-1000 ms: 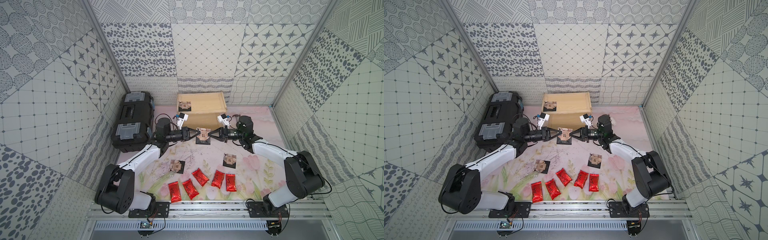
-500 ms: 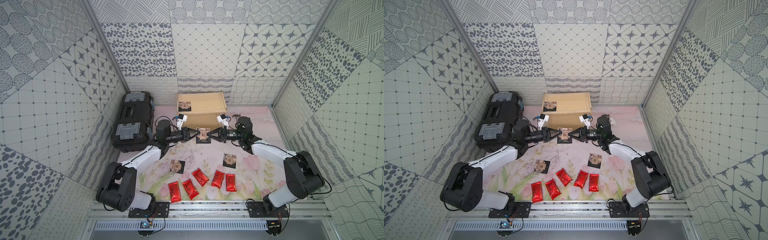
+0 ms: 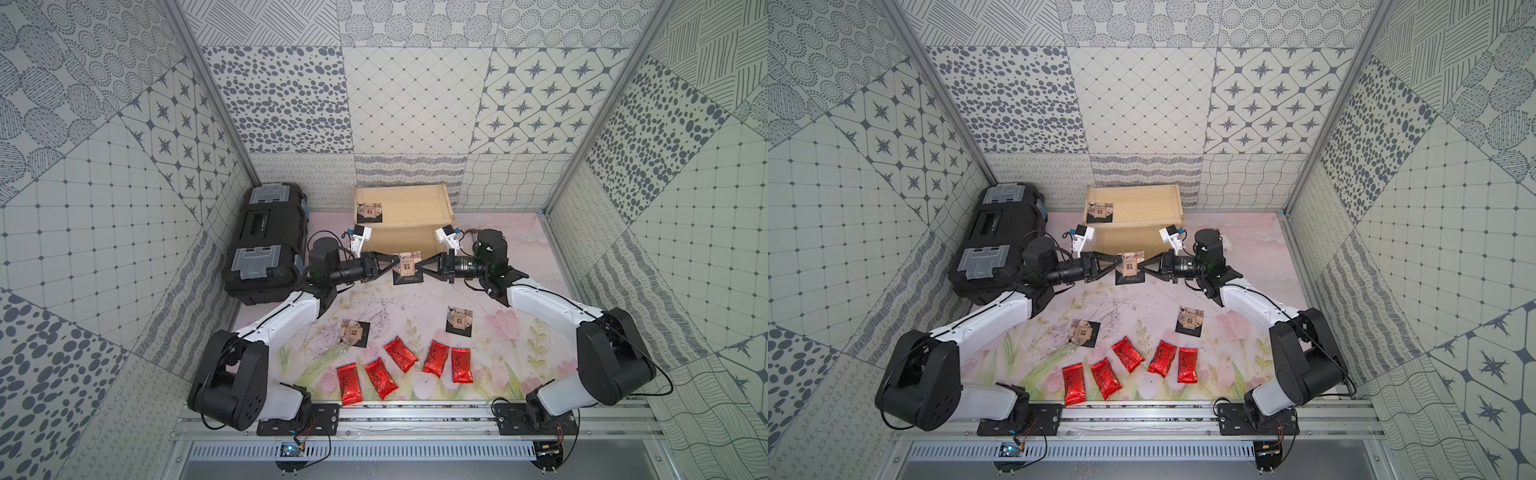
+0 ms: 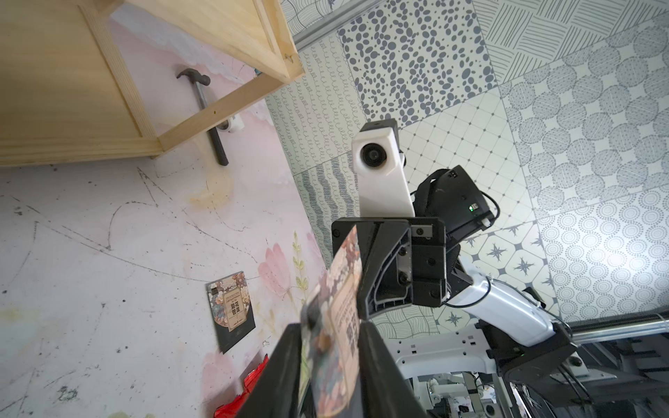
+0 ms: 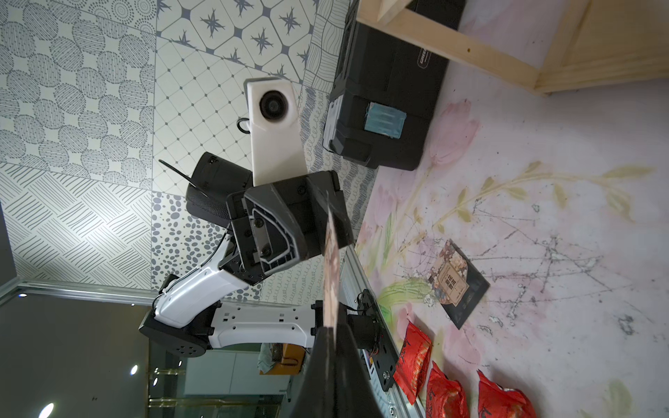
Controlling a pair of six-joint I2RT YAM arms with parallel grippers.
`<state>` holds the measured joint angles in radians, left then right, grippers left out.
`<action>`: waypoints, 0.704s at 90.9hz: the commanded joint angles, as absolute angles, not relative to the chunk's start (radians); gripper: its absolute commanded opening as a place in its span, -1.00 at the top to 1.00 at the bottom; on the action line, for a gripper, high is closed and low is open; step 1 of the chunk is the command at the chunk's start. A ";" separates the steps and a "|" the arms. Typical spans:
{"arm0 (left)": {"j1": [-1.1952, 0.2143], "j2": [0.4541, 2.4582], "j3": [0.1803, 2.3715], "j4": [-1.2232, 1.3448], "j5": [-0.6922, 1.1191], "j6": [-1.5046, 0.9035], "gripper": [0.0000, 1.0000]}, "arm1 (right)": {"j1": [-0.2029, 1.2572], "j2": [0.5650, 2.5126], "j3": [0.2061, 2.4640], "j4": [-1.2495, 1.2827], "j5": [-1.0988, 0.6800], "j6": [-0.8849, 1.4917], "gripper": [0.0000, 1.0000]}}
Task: Place the tea bags on the shelf by color
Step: Pick up the tea bag from the center of the board, then place the tea bag on the shelf.
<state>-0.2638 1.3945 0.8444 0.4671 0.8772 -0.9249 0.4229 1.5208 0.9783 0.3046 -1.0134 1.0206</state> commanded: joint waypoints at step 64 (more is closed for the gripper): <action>-0.117 1.441 1.231 -0.148 0.479 -0.555 0.10 | 0.380 2.347 2.512 -0.590 -0.896 0.610 1.00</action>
<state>-0.1383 1.4307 1.2125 -0.0429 0.5995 -0.6590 0.3756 2.2665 2.3482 -0.5072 -0.8974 0.6357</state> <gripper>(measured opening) 0.450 0.055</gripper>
